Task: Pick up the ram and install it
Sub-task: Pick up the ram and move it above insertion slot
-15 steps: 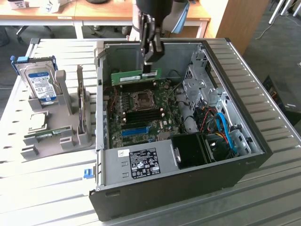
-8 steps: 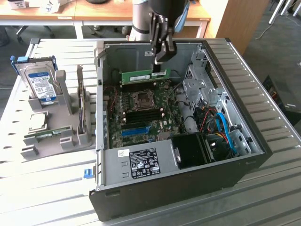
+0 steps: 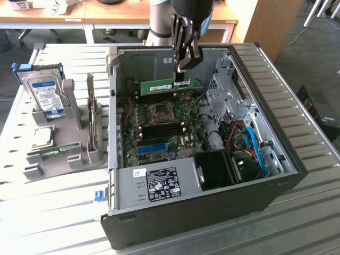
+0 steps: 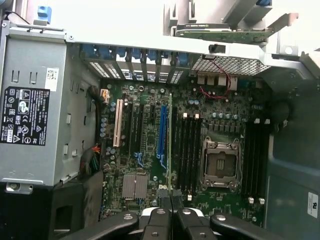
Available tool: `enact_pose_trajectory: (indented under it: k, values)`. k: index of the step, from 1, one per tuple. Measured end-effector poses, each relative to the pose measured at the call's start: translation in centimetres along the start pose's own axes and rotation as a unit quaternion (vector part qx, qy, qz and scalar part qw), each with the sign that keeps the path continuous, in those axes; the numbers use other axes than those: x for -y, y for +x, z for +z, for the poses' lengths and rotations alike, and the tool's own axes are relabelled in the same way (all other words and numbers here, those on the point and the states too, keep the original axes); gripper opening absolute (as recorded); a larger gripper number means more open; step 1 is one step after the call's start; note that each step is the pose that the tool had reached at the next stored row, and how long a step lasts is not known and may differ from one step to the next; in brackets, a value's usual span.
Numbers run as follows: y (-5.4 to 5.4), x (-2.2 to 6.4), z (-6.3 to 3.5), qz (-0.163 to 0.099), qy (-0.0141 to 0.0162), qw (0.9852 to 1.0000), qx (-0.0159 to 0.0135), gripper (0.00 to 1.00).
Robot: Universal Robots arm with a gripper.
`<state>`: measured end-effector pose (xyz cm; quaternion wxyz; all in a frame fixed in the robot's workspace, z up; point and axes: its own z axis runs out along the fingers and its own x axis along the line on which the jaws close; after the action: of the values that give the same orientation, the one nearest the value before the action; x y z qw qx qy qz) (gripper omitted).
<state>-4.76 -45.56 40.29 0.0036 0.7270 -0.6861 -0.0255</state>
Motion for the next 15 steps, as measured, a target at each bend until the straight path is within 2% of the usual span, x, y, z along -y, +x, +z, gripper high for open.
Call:
enact_pose_trajectory:
  k: [15]
  values:
    - [0.00, 0.00, 0.00, 0.018, 0.0005, 0.9998, 0.0007, 0.11]
